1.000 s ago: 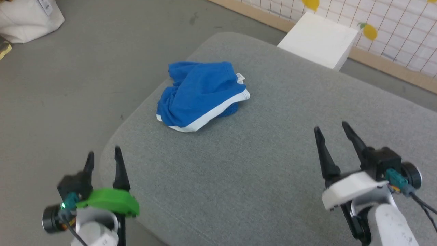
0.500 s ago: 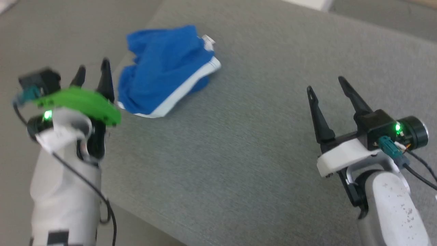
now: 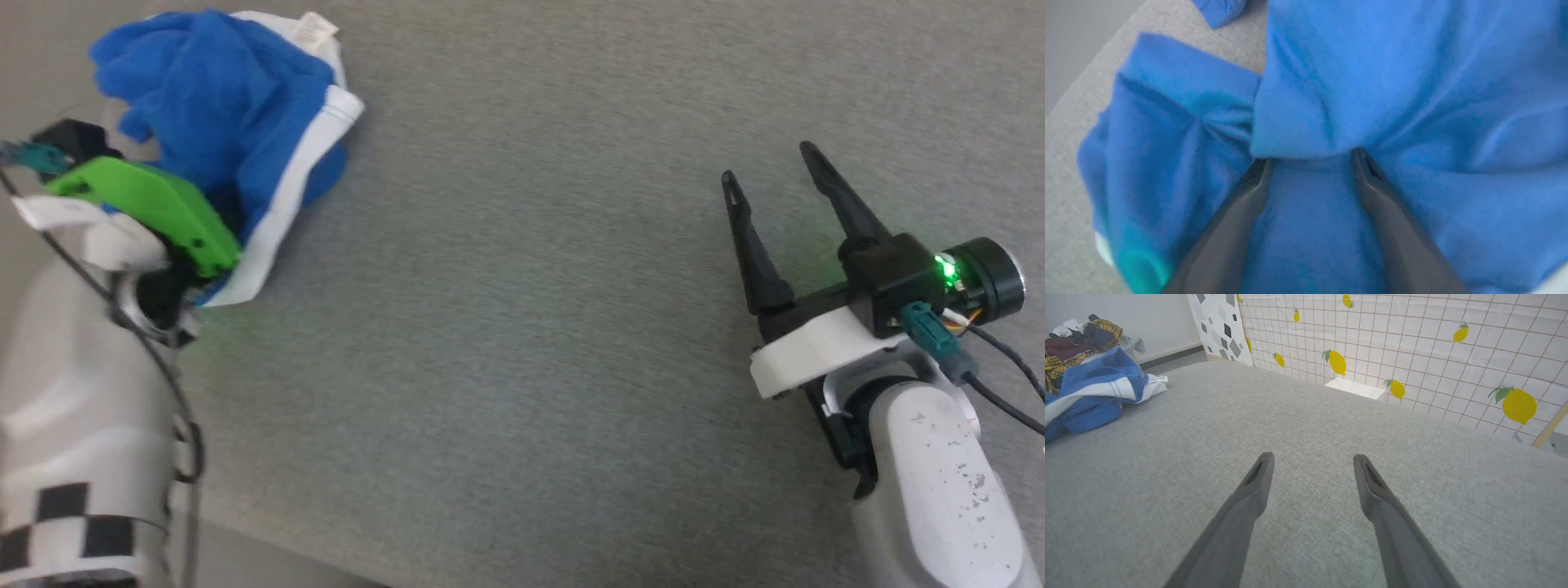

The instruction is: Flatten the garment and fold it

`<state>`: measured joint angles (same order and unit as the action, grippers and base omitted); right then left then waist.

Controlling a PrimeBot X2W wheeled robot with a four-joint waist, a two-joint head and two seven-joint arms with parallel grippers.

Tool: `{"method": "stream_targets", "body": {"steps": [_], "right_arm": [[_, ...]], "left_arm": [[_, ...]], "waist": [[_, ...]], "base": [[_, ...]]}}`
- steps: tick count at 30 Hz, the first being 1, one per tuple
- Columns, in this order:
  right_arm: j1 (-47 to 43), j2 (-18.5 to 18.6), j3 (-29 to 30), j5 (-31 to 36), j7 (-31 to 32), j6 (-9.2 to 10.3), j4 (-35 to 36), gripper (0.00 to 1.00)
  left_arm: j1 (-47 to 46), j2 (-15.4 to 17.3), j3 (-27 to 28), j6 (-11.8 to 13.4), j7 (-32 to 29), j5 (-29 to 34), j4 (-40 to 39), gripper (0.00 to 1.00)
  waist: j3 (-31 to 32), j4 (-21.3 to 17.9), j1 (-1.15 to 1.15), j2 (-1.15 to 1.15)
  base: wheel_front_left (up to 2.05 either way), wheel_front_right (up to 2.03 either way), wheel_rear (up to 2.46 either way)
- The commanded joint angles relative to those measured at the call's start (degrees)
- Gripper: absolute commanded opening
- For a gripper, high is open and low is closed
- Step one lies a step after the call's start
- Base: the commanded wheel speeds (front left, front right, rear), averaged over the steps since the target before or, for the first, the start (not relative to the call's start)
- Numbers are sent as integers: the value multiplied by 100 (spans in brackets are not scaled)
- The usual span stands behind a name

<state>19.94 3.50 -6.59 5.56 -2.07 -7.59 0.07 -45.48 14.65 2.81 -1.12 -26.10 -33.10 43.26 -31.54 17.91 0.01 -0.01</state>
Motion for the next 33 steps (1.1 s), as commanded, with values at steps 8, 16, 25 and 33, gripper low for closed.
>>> {"method": "stream_targets", "body": {"steps": [8, 16, 25, 33], "right_arm": [[-145, -48, 56, -212, -357, 10, -428, 100], [-481, -60, 46, -656, -646, 10, -976, 100], [-846, -61, 161, -936, -742, 10, -1182, 100], [-841, -62, 146, -1030, -736, 10, -1121, 100]], "left_arm": [[262, 315, -150, -123, 587, 298, -192, 0], [75, 774, -382, 51, 2966, 1269, -1126, 0], [-246, 408, -1340, -180, 3627, 1902, -2605, 0], [-14, -468, -2341, -423, 3485, 1788, -3013, 0]], "waist": [[492, -495, -1, 1], [1710, -714, -1, 1], [2525, -1335, -1, 1], [2412, -2149, -1, 1]], "base": [[0, 0, 0], [0, 0, 0], [0, 0, 0], [0, 0, 0]]}}
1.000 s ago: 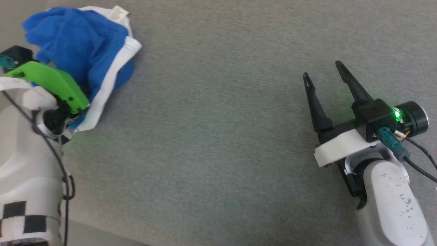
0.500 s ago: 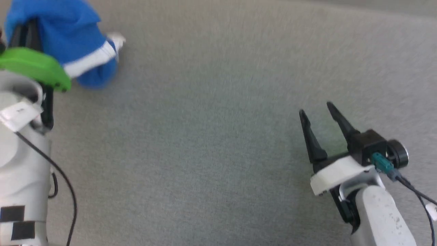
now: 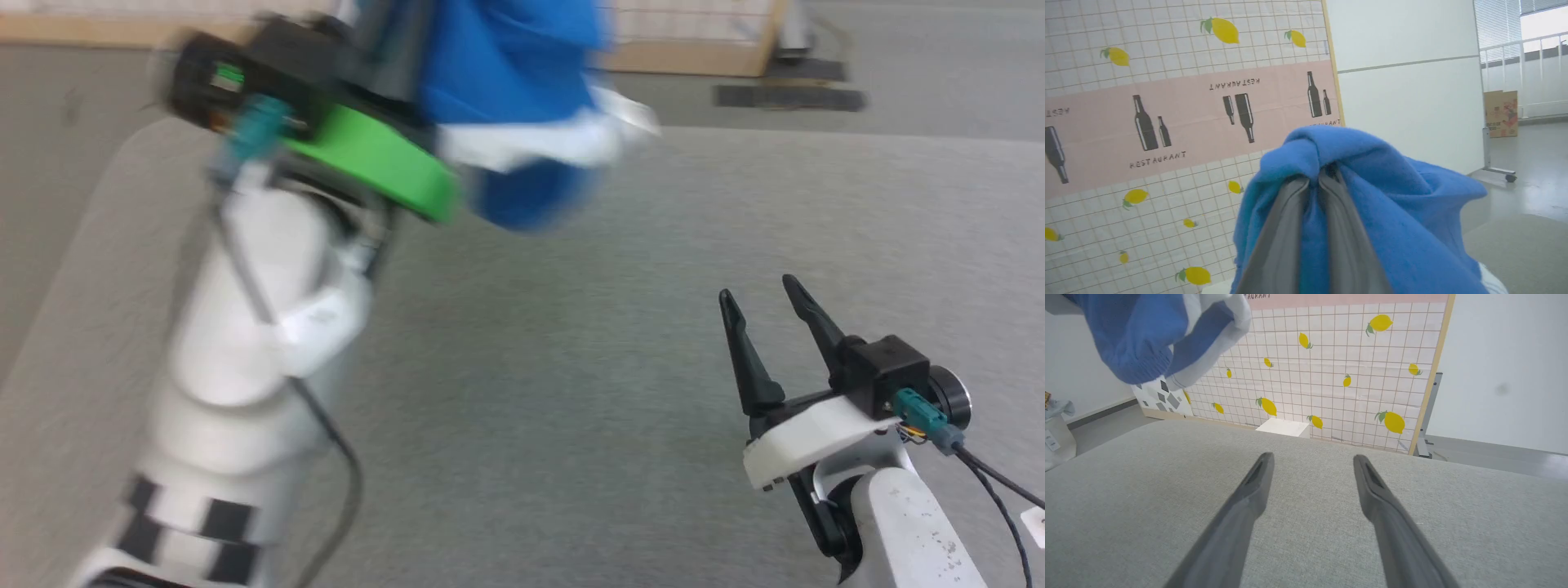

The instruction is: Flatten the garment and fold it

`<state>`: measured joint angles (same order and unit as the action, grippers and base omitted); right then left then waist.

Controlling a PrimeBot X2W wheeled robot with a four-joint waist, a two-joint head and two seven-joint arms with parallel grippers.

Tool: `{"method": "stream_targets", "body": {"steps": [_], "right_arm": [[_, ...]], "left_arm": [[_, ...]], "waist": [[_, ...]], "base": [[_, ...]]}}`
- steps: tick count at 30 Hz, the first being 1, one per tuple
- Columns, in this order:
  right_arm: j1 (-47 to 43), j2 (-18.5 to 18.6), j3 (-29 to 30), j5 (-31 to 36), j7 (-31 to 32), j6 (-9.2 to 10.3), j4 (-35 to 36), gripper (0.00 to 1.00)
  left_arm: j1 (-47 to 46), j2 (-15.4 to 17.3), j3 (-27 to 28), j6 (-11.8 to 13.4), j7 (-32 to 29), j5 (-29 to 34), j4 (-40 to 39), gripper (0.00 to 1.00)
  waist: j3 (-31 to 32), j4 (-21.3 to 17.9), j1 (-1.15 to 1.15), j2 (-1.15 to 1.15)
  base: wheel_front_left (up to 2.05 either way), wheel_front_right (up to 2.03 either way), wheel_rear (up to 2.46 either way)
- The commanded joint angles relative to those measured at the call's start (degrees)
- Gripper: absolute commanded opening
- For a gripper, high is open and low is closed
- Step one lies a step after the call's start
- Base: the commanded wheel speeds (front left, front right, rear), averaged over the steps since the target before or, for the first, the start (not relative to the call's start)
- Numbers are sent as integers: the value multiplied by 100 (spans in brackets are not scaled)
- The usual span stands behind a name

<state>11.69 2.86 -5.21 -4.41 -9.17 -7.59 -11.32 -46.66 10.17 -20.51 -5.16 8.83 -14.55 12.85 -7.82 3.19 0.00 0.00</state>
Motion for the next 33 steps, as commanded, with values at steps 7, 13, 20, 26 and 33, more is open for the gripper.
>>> {"method": "stream_targets", "body": {"steps": [7, 13, 20, 26, 33], "right_arm": [[11, 2, 145, -134, -84, 10, -16, 100], [47, 2, 253, -192, -142, 10, -68, 100], [3, 2, 324, -201, -162, 10, -102, 100], [-7, 2, 281, -186, -127, 10, -73, 100], [-53, 2, 238, -73, 19, 10, 49, 100]], "left_arm": [[577, -473, -758, -122, -482, -294, 1031, 0], [970, -603, -1186, -175, -1831, -745, 2313, 0], [1208, -682, -1196, -208, -3146, -1582, 2789, 100], [1509, -640, -667, -222, -2202, -2229, 1875, 100], [2103, -196, 52, 247, -110, -1831, 611, 100]], "waist": [[-113, -1297, 0, 0], [-242, -1587, 0, 0], [-206, -1498, 0, 0], [-93, -1224, 0, 0], [-104, -803, 0, 0]], "base": [[0, 0, 0], [0, 0, 0], [0, 0, 0], [0, 0, 0], [0, 0, 0]]}}
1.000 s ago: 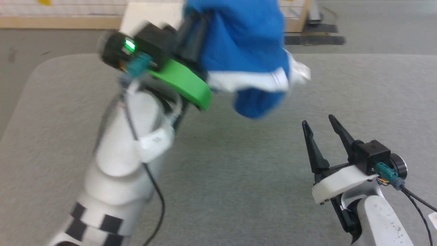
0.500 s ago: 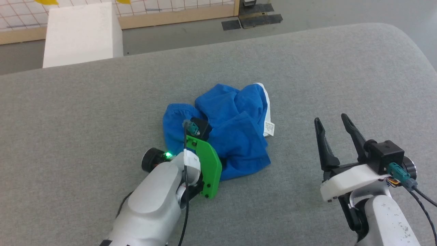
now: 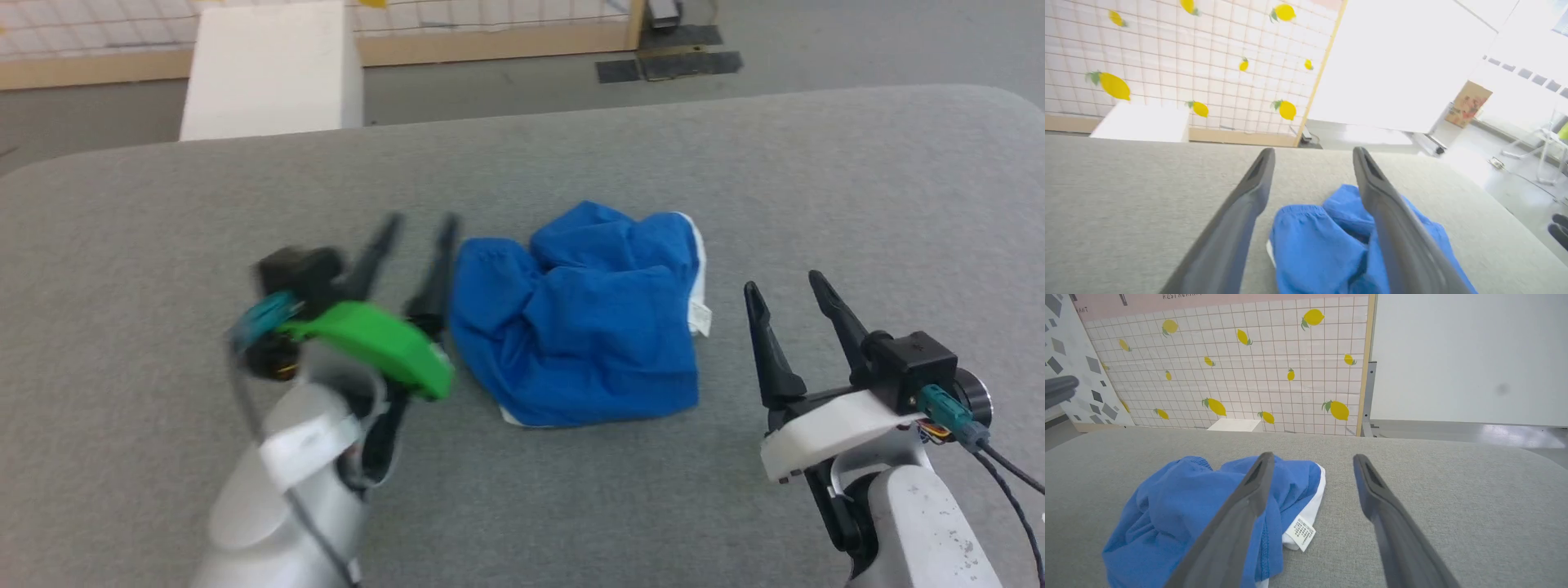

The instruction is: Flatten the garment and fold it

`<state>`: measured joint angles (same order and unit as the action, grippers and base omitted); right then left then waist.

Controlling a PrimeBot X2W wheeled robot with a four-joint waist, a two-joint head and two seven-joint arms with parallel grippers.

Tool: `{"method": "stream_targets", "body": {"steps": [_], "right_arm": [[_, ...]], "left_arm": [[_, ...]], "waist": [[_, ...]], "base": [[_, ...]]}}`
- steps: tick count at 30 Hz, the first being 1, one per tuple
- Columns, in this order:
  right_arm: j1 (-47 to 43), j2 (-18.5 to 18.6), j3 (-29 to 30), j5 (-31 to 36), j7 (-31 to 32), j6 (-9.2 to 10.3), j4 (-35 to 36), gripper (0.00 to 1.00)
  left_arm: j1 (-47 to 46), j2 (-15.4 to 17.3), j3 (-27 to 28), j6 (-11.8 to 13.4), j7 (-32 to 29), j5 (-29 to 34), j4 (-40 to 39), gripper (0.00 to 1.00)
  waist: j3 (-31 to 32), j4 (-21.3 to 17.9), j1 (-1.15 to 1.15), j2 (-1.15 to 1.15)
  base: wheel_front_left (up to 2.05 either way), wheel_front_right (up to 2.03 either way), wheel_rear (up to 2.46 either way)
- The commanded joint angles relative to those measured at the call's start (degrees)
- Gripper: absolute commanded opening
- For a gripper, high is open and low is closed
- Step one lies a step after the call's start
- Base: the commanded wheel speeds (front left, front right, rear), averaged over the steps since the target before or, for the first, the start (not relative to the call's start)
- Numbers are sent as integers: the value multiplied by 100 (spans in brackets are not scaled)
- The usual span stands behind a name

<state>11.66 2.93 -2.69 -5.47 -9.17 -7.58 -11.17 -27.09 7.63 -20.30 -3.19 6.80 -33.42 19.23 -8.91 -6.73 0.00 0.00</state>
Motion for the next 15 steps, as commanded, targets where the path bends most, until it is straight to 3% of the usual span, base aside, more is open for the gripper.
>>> {"method": "stream_targets", "body": {"steps": [1, 8, 15], "right_arm": [[-55, -5, -32, 51, 58, 9, 55, 100], [-35, -5, -264, 116, 975, 9, -124, 100], [-32, -5, -356, 205, 2357, 9, -258, 100]], "left_arm": [[265, 127, 118, 165, 372, 167, -148, 100], [949, 306, 670, 683, 813, 846, -739, 100], [1477, -51, 1410, 651, 819, 1429, -1377, 100]], "waist": [[-11, 251, 0, 0], [-131, 560, 0, 0], [-210, 828, 0, 0]], "base": [[0, 0, 0], [0, 0, 0], [0, 0, 0]]}}
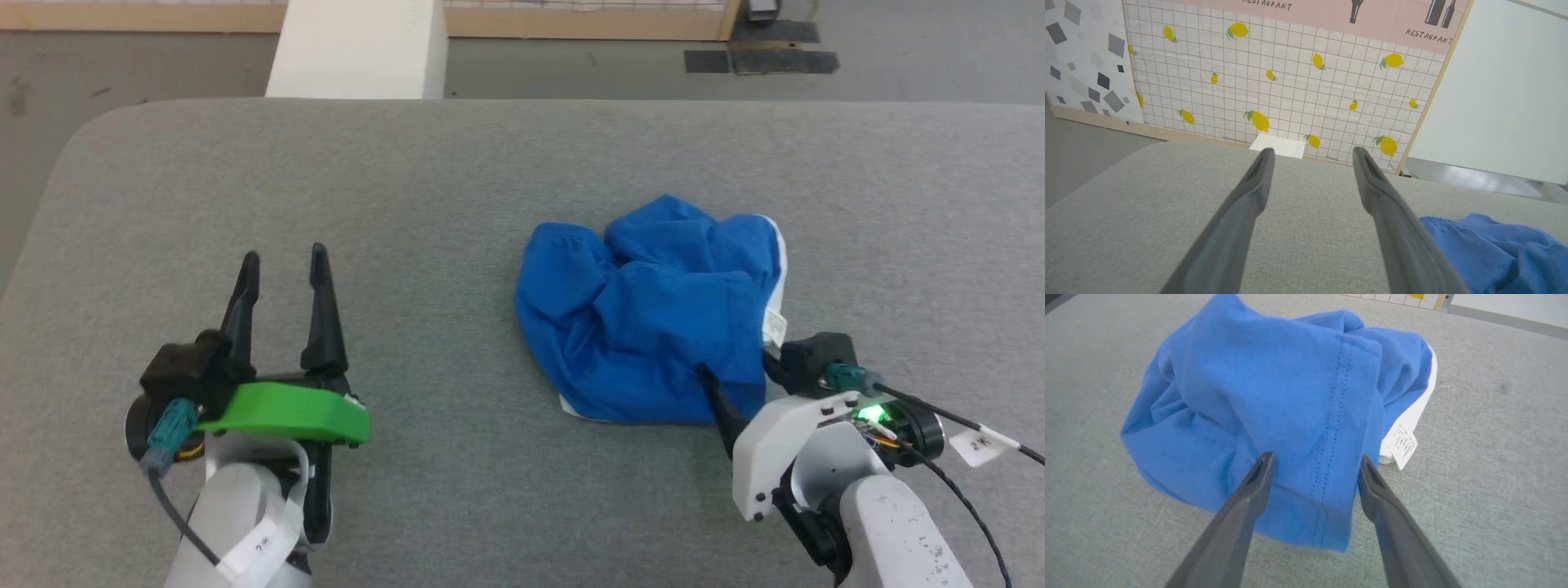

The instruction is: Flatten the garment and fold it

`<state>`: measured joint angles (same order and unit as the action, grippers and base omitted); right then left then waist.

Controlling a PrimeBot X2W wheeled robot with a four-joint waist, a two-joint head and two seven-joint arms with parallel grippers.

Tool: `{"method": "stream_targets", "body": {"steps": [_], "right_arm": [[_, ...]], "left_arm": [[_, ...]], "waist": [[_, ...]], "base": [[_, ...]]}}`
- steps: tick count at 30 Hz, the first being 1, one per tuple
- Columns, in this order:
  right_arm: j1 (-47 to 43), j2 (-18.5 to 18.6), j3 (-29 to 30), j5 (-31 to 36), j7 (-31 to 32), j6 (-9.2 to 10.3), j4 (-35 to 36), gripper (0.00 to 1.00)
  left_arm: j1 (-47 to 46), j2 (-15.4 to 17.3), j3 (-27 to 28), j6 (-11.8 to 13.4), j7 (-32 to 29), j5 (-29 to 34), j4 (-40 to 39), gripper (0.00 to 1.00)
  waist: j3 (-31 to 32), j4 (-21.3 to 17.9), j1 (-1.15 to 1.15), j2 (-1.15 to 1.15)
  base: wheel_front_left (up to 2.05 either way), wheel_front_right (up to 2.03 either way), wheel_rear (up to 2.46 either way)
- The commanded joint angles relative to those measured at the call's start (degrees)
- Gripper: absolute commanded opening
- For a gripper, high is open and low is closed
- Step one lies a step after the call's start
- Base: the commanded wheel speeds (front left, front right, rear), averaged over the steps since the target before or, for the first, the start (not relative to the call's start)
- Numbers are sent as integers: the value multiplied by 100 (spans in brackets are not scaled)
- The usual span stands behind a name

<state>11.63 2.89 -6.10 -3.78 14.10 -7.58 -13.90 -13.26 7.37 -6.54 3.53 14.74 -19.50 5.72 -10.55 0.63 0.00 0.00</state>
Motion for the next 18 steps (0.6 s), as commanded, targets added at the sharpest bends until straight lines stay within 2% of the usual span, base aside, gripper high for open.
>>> {"method": "stream_targets", "body": {"steps": [1, 2, 4, 5, 6, 11, 15, 18], "right_arm": [[-23, -2, -25, 47, 142, 9, 27, 100], [-19, -2, -65, 15, 304, 9, 29, 100], [-16, -2, -90, -83, 586, 9, 35, 42], [-13, -2, -123, -114, 674, 9, 53, 9], [-13, -2, -140, -163, 737, 9, 88, 0], [-109, -2, -82, -332, 699, 9, 349, 0], [-383, -2, 517, -308, 671, 9, 790, 0], [-612, -2, 1269, -151, 811, 9, 1168, 0]], "left_arm": [[148, -71, 116, -49, 24, 68, -54, 100], [201, -120, 214, -77, 25, 120, -93, 100], [286, -203, 365, -138, 25, 177, -126, 100], [313, -233, 420, -173, 25, 201, -137, 100], [347, -263, 493, -213, 25, 233, -146, 100], [498, -372, 765, -309, 25, 309, -163, 100], [582, -413, 916, -374, 25, 349, -164, 100], [633, -429, 993, -433, 26, 389, -145, 100]], "waist": [[-49, 105, 0, 0], [-53, 119, 0, 0], [-50, 129, 0, 0], [-45, 129, 0, 0], [-37, 122, 0, 0], [76, 57, 0, 0], [184, -32, 0, 0], [267, -97, 0, 0]], "base": [[0, 0, 0], [0, 0, 0], [0, 0, 0], [0, 0, 0], [0, 0, 0], [0, 0, 0], [0, 0, 0], [0, 0, 0]]}}
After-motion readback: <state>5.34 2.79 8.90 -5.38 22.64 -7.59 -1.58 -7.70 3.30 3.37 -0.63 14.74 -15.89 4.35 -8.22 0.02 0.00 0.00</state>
